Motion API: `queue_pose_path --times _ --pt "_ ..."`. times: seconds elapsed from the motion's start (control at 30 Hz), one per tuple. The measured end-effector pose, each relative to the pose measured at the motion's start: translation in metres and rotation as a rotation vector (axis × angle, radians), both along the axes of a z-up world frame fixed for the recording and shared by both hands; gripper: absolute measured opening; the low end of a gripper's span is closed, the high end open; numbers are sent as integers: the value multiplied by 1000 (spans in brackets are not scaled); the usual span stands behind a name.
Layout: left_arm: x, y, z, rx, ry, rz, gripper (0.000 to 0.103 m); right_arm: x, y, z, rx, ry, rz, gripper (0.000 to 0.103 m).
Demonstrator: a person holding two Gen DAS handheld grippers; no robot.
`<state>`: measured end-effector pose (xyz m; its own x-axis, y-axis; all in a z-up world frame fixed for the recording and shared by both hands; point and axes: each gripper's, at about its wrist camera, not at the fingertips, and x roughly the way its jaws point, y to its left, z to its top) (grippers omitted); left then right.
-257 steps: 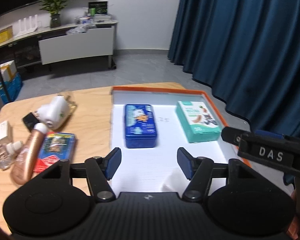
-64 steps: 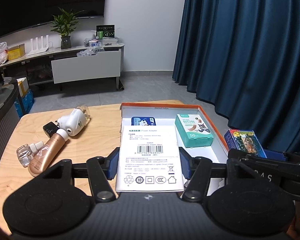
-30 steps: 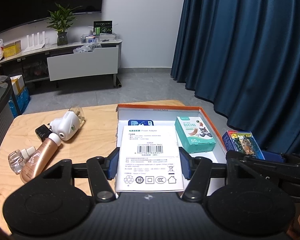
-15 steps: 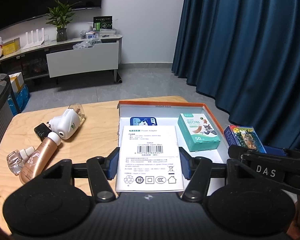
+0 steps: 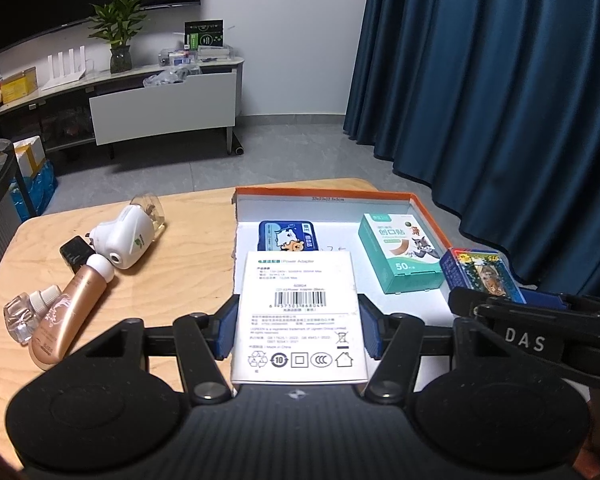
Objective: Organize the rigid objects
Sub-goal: 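Hold both boxes above the white box, lowering them toward its floor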
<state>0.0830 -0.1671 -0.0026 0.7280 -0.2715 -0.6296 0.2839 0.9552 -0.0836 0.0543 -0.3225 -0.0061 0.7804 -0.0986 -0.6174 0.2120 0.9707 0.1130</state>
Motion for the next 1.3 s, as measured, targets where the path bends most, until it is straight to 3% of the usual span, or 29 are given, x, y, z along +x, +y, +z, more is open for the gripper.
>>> queue_pose_path --times 1.3 --pt "5 -1 -13 -9 39 -5 60 17 0 -7 12 47 18 72"
